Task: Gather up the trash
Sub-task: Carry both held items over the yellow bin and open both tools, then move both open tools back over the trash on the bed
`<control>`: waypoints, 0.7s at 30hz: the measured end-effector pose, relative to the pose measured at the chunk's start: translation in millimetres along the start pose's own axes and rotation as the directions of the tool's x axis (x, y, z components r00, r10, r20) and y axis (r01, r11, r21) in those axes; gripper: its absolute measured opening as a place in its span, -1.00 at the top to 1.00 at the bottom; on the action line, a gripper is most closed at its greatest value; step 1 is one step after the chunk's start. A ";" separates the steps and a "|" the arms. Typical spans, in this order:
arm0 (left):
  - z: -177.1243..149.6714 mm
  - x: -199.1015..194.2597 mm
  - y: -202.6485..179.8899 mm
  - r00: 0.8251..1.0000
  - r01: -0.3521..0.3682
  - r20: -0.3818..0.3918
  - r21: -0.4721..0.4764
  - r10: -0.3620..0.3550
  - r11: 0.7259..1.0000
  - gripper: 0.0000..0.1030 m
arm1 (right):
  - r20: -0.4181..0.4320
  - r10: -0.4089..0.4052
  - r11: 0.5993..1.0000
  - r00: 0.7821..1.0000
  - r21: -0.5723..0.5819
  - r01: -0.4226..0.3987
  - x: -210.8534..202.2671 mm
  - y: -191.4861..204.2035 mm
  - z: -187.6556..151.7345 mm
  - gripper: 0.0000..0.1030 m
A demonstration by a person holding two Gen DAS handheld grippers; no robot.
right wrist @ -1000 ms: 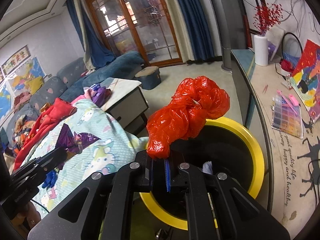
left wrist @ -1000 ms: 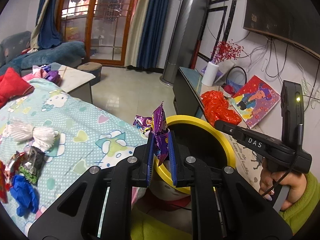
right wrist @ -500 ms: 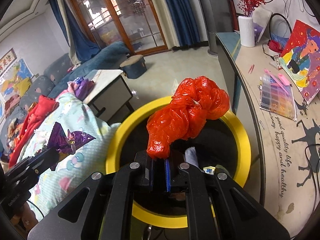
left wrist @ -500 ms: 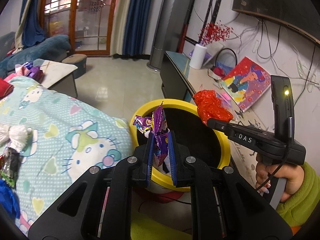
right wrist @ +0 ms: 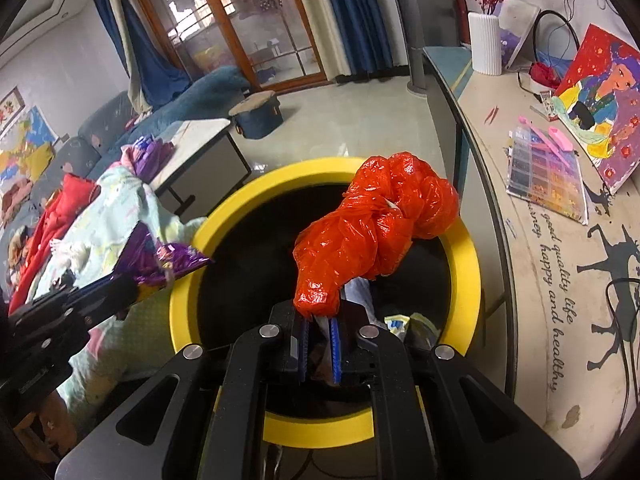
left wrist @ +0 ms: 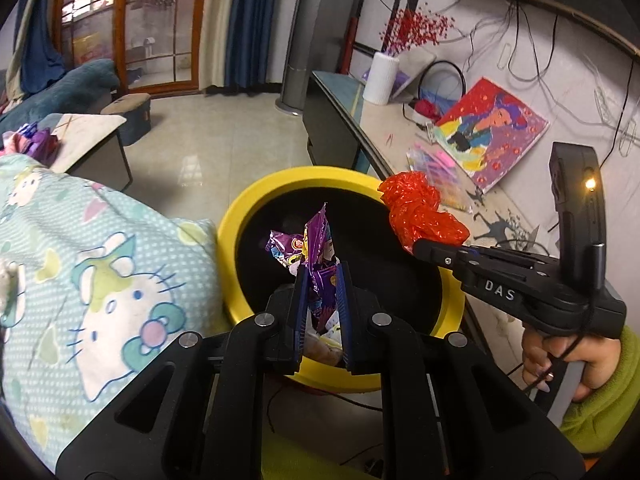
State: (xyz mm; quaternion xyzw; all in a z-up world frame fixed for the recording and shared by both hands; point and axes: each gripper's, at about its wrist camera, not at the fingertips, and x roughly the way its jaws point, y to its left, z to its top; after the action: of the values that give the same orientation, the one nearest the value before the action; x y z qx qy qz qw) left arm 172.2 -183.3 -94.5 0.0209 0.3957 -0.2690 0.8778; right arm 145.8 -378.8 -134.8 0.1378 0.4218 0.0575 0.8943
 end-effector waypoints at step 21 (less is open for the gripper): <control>25.0 34.7 9.5 0.998 0.052 -0.019 -0.120 -0.054 0.991 0.47 | -0.015 -0.008 1.000 1.000 0.014 0.008 4.2 -7.4 -1.1 0.33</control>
State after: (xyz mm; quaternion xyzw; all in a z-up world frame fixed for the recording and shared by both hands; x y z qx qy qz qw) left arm 212.7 -197.3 -103.5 -0.0394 0.4211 -0.2677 0.8657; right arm 147.5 -384.6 -140.7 0.1421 0.4296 0.0519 0.8903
